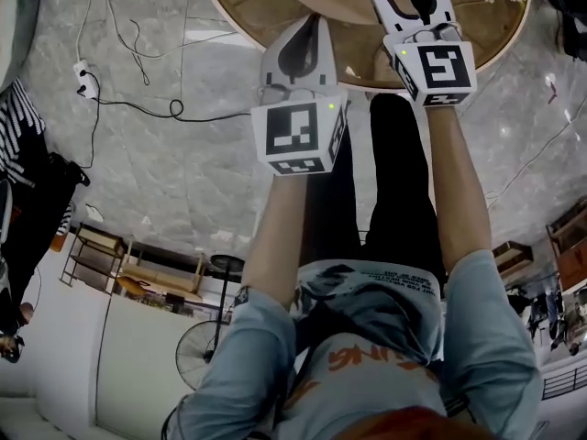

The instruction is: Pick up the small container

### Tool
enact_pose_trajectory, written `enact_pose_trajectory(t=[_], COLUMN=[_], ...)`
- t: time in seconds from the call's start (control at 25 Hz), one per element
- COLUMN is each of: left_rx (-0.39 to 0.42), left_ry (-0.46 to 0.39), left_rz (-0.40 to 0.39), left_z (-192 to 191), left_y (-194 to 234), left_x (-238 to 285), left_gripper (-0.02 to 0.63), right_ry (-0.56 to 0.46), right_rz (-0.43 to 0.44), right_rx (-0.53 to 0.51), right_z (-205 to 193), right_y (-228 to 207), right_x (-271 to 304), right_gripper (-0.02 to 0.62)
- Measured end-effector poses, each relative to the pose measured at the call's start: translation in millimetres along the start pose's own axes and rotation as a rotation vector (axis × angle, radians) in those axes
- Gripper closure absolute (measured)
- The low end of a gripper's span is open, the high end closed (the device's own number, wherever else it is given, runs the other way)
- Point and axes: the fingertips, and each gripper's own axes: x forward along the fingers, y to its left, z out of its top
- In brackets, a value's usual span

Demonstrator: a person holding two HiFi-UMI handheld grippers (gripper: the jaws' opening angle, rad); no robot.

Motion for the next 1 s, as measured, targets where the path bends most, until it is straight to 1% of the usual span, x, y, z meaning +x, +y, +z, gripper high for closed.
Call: enact_pose_trajectory(t=[0.08, 0.2, 0.28, 0.36, 0.48, 0.56, 0.72, 0.88, 1.0], left_rx=[0.011, 0.005, 0.011, 0.034, 0.057, 0.059, 0.046, 0.049, 0.059], left_ry=[0.011, 0.016, 0.017, 0.022, 0.027, 0.031, 0.037, 0.040, 0.040], left_rz=[0.004, 0.010, 0.002, -0.008, -0.021, -0.019, -0.009, -0.014, -0.011], left_z=[-1.9, -3.3, -3.1, -3.1, -3.6, -4.9, -8.1, -11.8, -12.6], left_y=[4.6, 7.1, 6.8, 6.3, 5.8, 8.8, 14.3, 12.4, 9.5], left_x=[1.9, 7.1, 10.5, 12.6, 12.5, 12.1, 13.1, 14.5, 14.2], left_gripper=[0.582, 0.583, 0.582, 0.583, 0.583, 0.583, 0.583, 0.583, 0.583], right_ry=[-0.007, -0.014, -0.030, -0.051, -0.104, -0.120, -0.101, -0.098, -0.060], right_rz=[0.011, 0.028, 0.043, 0.055, 0.052, 0.053, 0.090, 0.108, 0.104], right_rx=[-0.049, -0.118, -0.106, -0.092, -0.121, -0.154, -0.204, -0.218, -0.209], right_z=[6.4, 10.9, 12.7, 15.1, 20.1, 22.7, 24.6, 26.7, 28.2], right_y=[2.1, 1.9, 0.1, -0.5, -2.9, -3.6, -1.6, -1.2, -0.2], right_x=[10.3, 21.7, 29.2, 35.3, 38.6, 40.4, 49.0, 58.2, 60.9], right_gripper=[0.443, 0.438, 0.416, 0.408, 0.411, 0.417, 0.413, 0.411, 0.413])
